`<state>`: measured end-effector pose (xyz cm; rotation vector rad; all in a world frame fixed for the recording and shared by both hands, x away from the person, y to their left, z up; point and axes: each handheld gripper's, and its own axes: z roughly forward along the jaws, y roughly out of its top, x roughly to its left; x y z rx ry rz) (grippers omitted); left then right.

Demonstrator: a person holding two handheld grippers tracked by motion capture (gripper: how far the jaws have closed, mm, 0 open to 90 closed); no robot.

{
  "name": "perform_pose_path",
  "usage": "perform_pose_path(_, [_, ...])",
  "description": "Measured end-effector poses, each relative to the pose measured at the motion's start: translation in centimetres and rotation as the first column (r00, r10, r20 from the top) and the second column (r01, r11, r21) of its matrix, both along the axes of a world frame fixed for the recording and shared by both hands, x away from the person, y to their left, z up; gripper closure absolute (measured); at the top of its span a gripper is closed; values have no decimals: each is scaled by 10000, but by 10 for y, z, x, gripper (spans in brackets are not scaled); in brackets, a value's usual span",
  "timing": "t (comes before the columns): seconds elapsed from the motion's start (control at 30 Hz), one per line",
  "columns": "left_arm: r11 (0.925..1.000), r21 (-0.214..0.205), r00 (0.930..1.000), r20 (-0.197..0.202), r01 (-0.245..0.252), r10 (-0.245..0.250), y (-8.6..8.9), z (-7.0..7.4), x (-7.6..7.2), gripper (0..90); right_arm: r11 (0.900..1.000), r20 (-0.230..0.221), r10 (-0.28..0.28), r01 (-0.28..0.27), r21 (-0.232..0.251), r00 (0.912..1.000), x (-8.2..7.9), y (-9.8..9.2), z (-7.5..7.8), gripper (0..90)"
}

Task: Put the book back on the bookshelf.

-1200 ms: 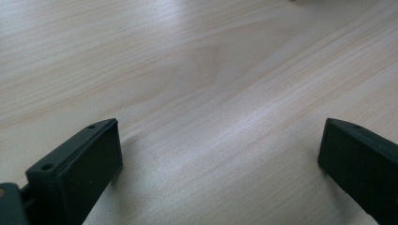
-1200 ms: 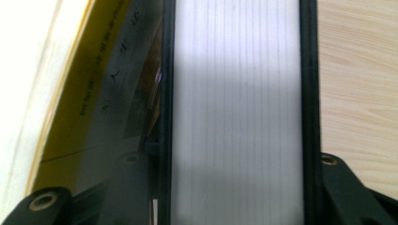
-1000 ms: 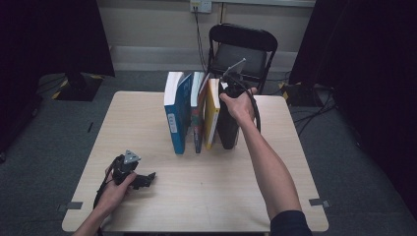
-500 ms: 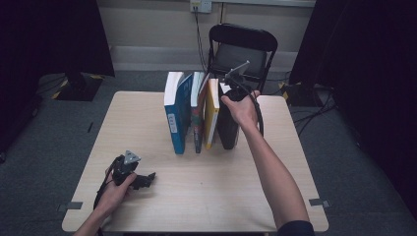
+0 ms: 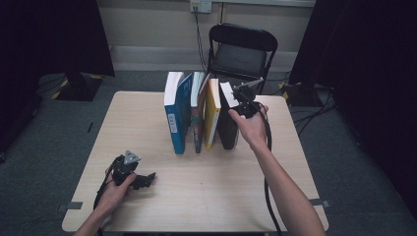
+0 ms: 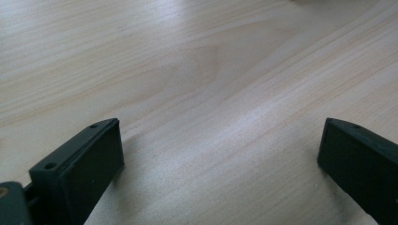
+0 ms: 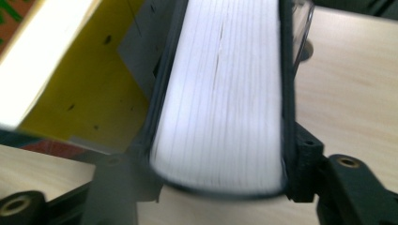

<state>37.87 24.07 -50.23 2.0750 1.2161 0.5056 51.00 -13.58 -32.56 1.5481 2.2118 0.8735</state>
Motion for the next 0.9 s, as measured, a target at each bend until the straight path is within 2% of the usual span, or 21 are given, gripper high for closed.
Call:
perform_pose_path(0.1, [10000,-1,10000,0,-1,1,0,0,0,1,10000,577,81,-81,0,9983,-10,-1,-10,439])
perform_pose_path(0.2, [10000,1,10000,1,-1,1,0,0,0,1,9997,960,144,-164,200,9953,-14,-3,-19,453])
perform_pose_path(0.33, [10000,19,10000,-1,6,-6,0,0,0,1,9989,1473,439,-458,91,9881,-17,-4,-24,455])
perform_pose_path(0.43, [10000,25,10000,-3,8,-8,0,0,0,1,9984,1700,424,-479,285,9845,-19,-5,-27,453])
perform_pose_path(0.47, [10000,20,10000,-1,6,-6,0,0,0,1,9975,1944,429,-531,476,9800,-21,-7,-31,450])
perform_pose_path(0.6, [10000,-3,10000,2,-3,3,0,0,0,1,9968,2389,519,-649,466,9697,-25,-7,-35,450])
perform_pose_path(0.7, [10000,-3,10000,0,-2,2,0,0,0,1,9965,2630,546,-694,472,9633,-26,-7,-38,453])
perform_pose_path(0.9, [10000,1,10000,1,0,0,0,0,0,1,9956,2841,565,-755,563,9571,-26,-7,-42,443])
